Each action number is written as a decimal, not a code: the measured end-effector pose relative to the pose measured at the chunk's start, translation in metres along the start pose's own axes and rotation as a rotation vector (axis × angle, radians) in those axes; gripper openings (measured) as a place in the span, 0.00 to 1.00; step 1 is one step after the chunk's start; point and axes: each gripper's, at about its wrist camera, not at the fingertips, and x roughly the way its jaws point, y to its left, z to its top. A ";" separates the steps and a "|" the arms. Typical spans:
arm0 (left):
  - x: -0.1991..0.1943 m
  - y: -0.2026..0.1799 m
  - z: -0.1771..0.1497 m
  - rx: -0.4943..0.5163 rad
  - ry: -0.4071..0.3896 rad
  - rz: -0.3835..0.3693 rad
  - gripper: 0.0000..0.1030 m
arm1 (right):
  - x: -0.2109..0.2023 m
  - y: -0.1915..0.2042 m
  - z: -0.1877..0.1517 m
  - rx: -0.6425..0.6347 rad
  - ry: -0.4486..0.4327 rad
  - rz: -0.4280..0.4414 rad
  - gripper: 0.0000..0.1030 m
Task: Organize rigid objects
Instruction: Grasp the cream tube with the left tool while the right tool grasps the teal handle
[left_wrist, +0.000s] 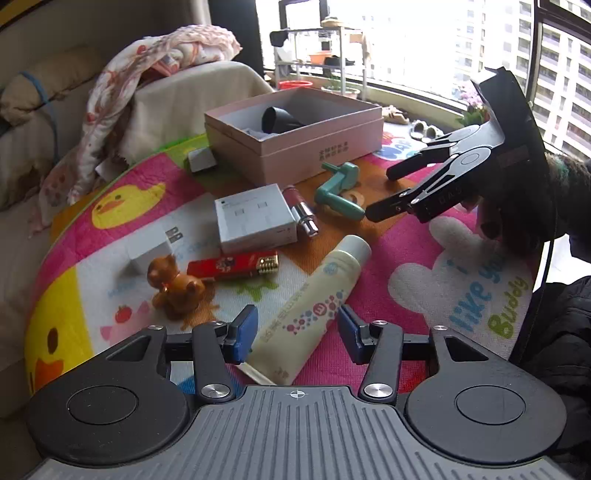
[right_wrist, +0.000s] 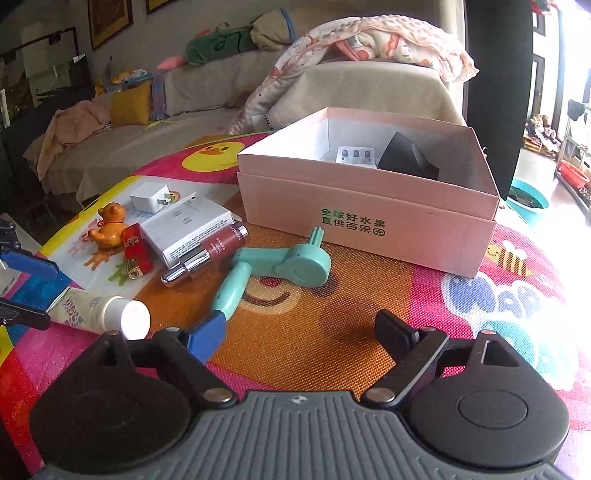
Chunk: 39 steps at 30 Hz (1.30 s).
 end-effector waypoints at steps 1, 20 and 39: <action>0.005 0.000 0.003 0.015 0.008 -0.004 0.52 | 0.001 0.000 0.000 -0.004 0.003 0.002 0.88; 0.051 -0.004 0.014 -0.134 -0.003 -0.068 0.48 | 0.006 0.004 0.003 -0.047 0.044 0.039 1.00; 0.041 -0.013 0.003 -0.294 -0.043 0.033 0.77 | 0.010 0.019 0.024 0.008 -0.018 -0.064 0.94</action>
